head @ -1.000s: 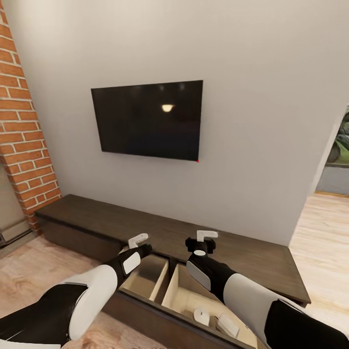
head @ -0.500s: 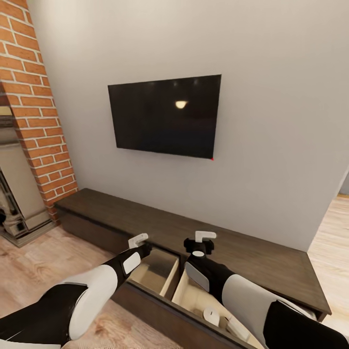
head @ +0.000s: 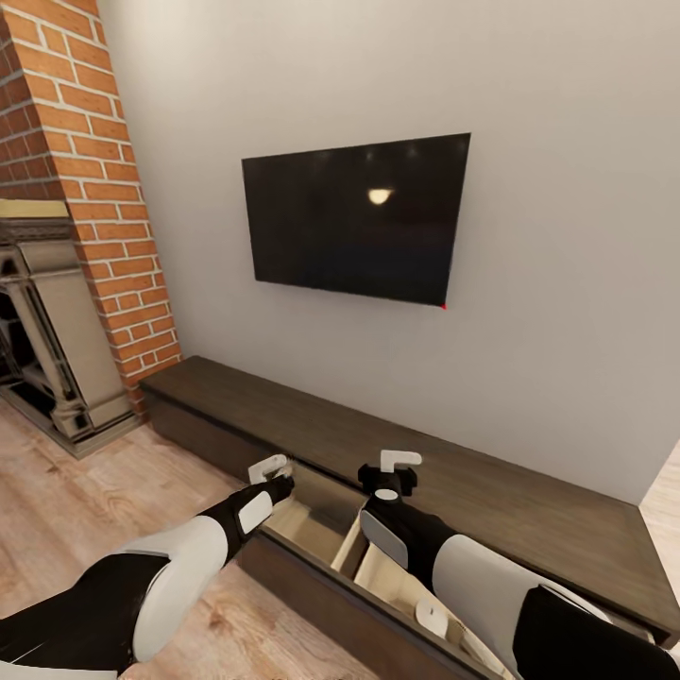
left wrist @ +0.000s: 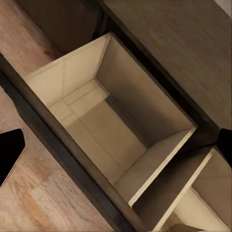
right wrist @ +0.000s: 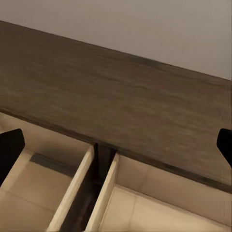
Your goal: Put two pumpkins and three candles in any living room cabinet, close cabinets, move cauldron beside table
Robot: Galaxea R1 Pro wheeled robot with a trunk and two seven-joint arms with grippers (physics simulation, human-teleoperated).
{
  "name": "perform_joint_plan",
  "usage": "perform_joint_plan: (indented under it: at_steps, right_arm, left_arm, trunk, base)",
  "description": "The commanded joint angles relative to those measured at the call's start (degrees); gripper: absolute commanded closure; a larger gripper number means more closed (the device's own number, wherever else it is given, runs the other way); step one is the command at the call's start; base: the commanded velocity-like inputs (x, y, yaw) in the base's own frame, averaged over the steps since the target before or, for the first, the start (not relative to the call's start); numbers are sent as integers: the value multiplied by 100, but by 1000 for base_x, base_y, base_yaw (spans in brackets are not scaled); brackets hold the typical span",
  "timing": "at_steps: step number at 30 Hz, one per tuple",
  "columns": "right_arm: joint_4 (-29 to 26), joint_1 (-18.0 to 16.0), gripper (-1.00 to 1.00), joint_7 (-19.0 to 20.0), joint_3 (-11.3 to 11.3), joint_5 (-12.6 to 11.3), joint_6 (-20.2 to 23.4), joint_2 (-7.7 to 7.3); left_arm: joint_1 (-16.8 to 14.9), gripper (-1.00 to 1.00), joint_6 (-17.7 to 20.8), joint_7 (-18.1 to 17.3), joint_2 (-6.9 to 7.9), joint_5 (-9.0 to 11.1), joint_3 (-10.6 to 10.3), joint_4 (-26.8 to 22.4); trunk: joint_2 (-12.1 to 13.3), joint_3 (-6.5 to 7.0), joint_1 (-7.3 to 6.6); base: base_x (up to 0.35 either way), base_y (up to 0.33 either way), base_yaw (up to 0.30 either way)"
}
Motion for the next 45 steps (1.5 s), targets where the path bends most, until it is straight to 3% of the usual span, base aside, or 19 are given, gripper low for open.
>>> perform_joint_plan:
  at_steps: [1, 36, 45]
  right_arm:
    - [-5, -9, -100, -33, 48, -55, -24, -4]
    - [-5, 37, -100, -15, 66, -55, -23, 5]
    - [-5, 39, -100, -15, 295, -55, -26, 7]
  left_arm:
    - [-3, -100, 8, 24, 36, 30, -15, -5]
    - [-3, -100, 1, 24, 185, 42, -7, -5]
    - [-3, -100, 1, 24, 187, 39, -10, -5]
  trunk:
    - [-3, -14, -1]
    - [-3, -276, -1]
    - [-3, -343, -1]
  base:
    - [0, 0, 184]
    - [0, 0, 184]
    - [0, 0, 186]
